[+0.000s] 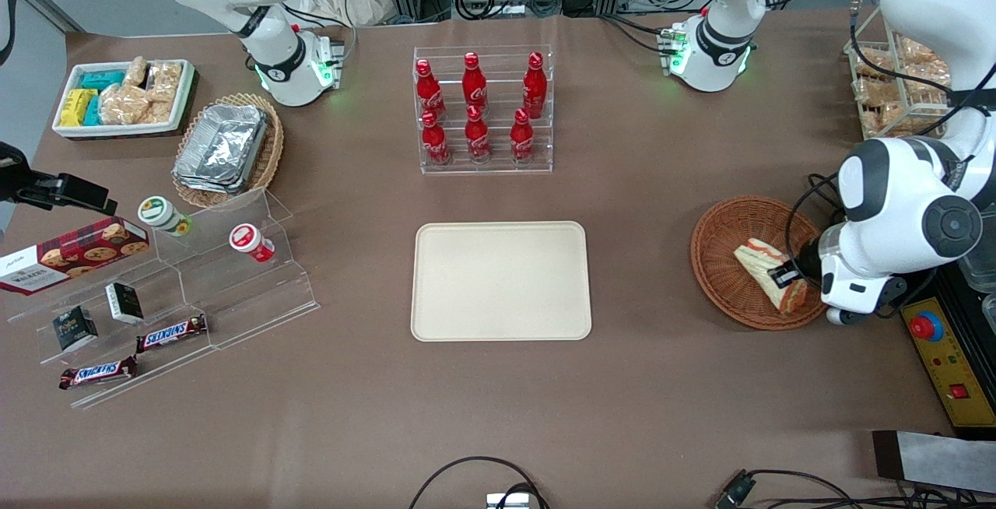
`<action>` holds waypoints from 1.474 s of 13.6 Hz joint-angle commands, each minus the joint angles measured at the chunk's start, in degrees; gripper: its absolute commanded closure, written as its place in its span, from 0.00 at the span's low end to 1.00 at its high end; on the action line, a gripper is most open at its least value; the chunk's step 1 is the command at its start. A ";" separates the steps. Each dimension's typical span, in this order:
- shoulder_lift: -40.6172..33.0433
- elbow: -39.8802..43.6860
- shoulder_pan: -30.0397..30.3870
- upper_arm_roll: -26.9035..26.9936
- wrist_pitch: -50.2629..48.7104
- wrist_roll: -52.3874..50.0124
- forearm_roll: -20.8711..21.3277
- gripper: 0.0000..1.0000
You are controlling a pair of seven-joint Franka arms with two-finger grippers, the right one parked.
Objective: Place sandwich from basket to tray
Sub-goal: 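Lift the sandwich and carry it with the left gripper to the beige tray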
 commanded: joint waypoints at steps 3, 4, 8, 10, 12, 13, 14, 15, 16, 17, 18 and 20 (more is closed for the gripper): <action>4.19 7.37 -7.51 -4.81 -1.46 -23.48 0.14 1.00; 5.86 9.92 -10.41 -4.81 -1.63 -27.27 0.23 1.00; 13.25 17.66 -18.77 -4.72 -1.28 -31.79 0.93 1.00; 17.20 20.91 -22.90 -4.54 -1.02 -31.44 1.46 1.00; 21.07 23.12 -26.50 -4.63 -0.50 -31.09 8.01 1.00; 22.39 23.74 -28.52 -4.63 0.64 -30.91 11.19 1.00; 23.27 23.83 -29.76 -4.63 1.43 -30.56 12.78 1.00; 24.07 23.83 -30.21 -4.63 1.88 -28.91 13.06 1.00; 24.34 23.74 -30.39 -4.63 2.14 -25.15 13.06 1.00; 24.43 23.66 -30.30 -4.63 2.14 -19.71 12.63 1.00; 24.43 23.57 -30.13 -4.72 1.88 -13.66 12.28 1.00; 24.51 23.30 -30.21 -4.72 1.62 -7.47 10.96 1.00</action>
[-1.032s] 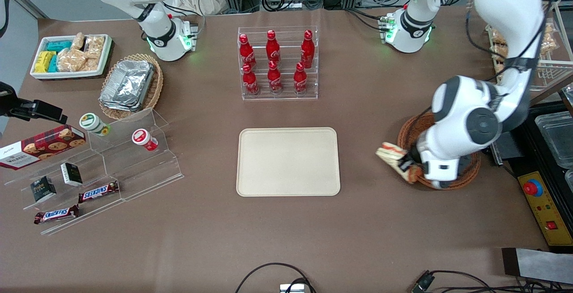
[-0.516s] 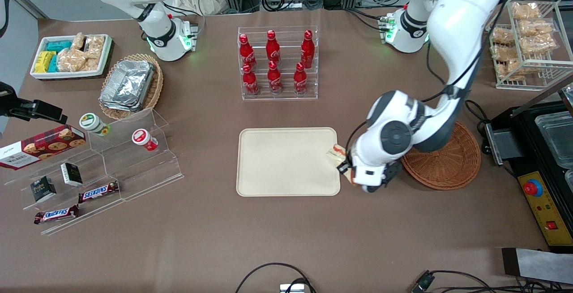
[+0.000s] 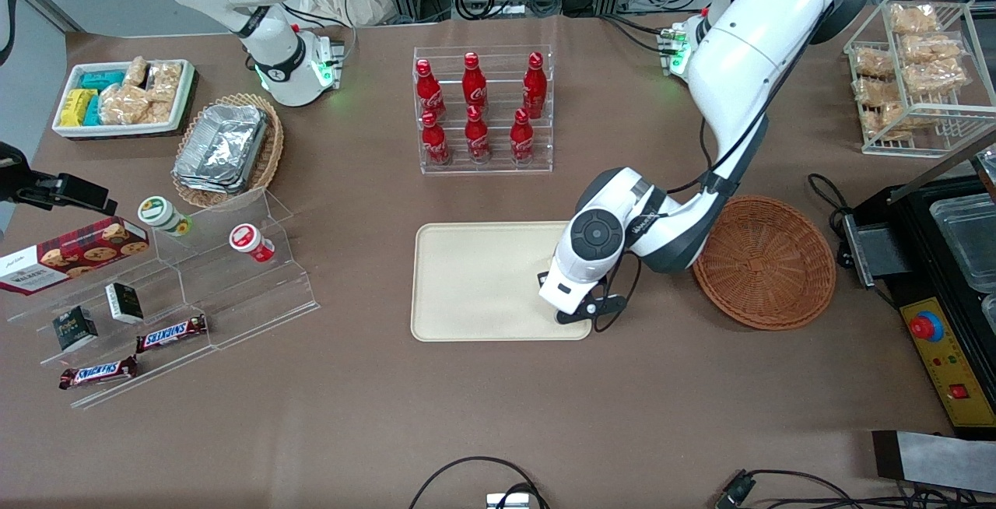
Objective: Place sandwich from basket to tray
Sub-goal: 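Lower the sandwich onto the tray and open the left gripper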
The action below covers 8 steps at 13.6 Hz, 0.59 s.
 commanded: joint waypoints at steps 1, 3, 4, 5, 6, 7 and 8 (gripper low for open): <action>0.51 1.54 -0.35 0.05 -0.87 7.27 -2.07 1.00; 0.51 1.54 -0.96 -0.04 -0.79 8.07 -4.10 1.00; 0.51 1.45 -1.83 0.05 -0.79 7.55 -4.19 1.00; 0.95 1.45 -2.10 0.05 -0.79 7.55 -4.19 1.00; 1.30 1.45 -2.11 0.05 -0.70 7.64 -4.19 0.95; 1.39 1.36 -2.02 0.05 -0.70 7.29 -4.19 0.26; 1.30 1.36 -2.02 0.05 -0.96 7.46 -4.11 0.00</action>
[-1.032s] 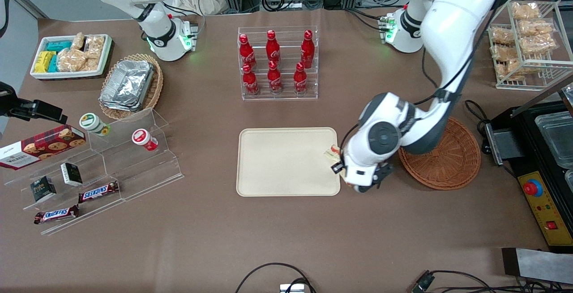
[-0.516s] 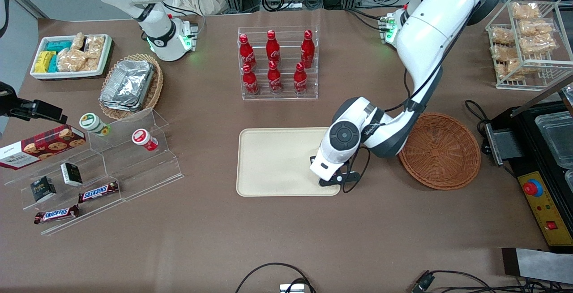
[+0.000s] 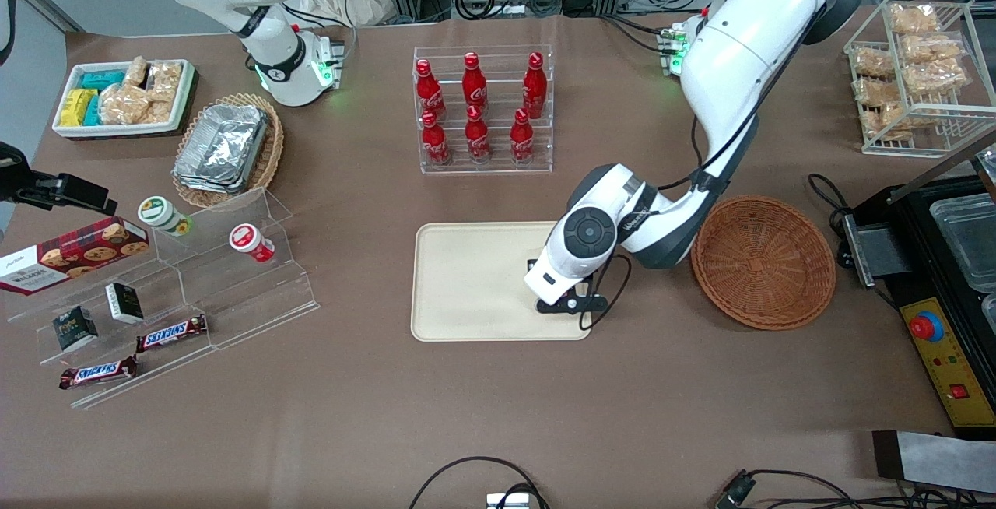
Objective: Place sandwich from basket to tray
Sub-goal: 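Lower the sandwich onto the tray and open the left gripper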
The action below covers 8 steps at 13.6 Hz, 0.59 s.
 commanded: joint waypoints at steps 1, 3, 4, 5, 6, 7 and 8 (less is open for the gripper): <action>0.55 1.37 -0.16 0.30 -1.08 0.69 -0.67 0.00; 0.29 1.37 -0.07 0.30 -1.26 0.61 -0.67 0.00; 0.20 1.37 -0.07 0.30 -1.26 0.60 -0.67 0.00; 0.02 1.37 0.01 0.30 -1.26 0.52 -0.67 0.00; -0.68 1.46 0.19 0.30 -1.35 0.34 -0.76 0.00; -1.99 1.46 0.28 0.21 -2.04 0.17 -0.76 0.00; -3.65 1.54 0.36 0.30 -4.31 0.08 -0.76 0.00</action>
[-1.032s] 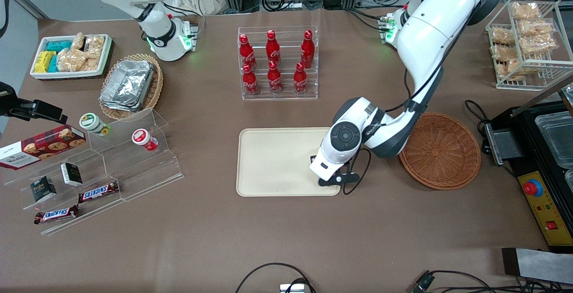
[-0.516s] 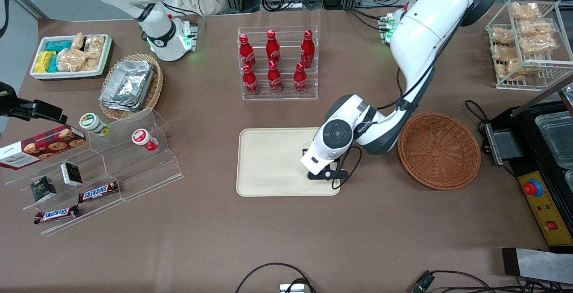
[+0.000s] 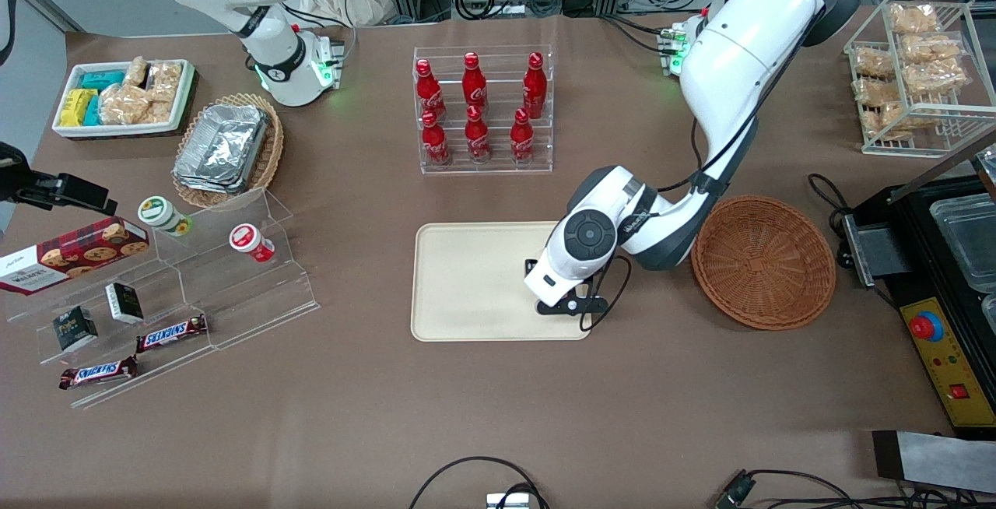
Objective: Place sandwich from basket to tray
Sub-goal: 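Raise the left gripper away from the sandwich on the tray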
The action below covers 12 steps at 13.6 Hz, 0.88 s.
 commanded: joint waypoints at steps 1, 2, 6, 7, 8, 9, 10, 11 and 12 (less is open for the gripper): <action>-5.23 0.23 0.32 0.31 -6.32 -0.01 -0.75 0.00; -7.42 -0.12 0.24 0.40 -7.73 0.08 -0.23 0.00; -19.71 -11.69 5.59 0.22 -7.13 1.04 -0.75 0.00; -22.62 -14.60 6.12 0.22 -7.13 1.05 -0.75 0.00; -25.17 -17.06 6.65 0.22 -7.13 1.13 -0.75 0.00; -27.81 -19.52 7.70 0.22 -7.05 1.31 -0.75 0.00; -29.57 -20.68 8.93 0.13 -7.04 2.96 -0.84 0.00; -30.98 -20.95 9.81 0.22 -7.48 5.94 -1.54 0.00; -32.22 -20.95 11.12 0.22 -7.75 8.14 -3.11 0.00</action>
